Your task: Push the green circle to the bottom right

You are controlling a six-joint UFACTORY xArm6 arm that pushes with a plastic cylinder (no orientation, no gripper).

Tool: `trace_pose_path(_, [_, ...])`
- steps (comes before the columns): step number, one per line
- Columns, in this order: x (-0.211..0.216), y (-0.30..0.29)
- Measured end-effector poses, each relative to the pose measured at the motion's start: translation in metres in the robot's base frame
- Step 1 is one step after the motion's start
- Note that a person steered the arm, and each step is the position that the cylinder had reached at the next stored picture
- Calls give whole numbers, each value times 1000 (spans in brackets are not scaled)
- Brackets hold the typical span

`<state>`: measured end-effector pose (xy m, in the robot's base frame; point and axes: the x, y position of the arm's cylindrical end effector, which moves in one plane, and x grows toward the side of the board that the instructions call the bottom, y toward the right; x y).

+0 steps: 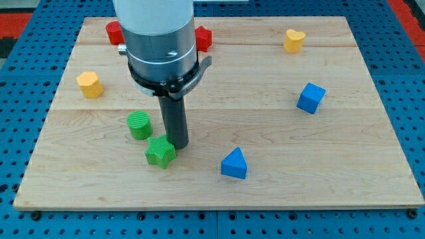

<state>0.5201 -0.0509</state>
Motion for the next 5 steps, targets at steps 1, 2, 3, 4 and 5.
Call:
trace_pose_path(1, [15,-2])
trace_pose_path(2, [15,-70])
trace_pose_path(3, [15,-113])
trace_pose_path(4, [-1,-112])
trace_pose_path(5, [-18,-88])
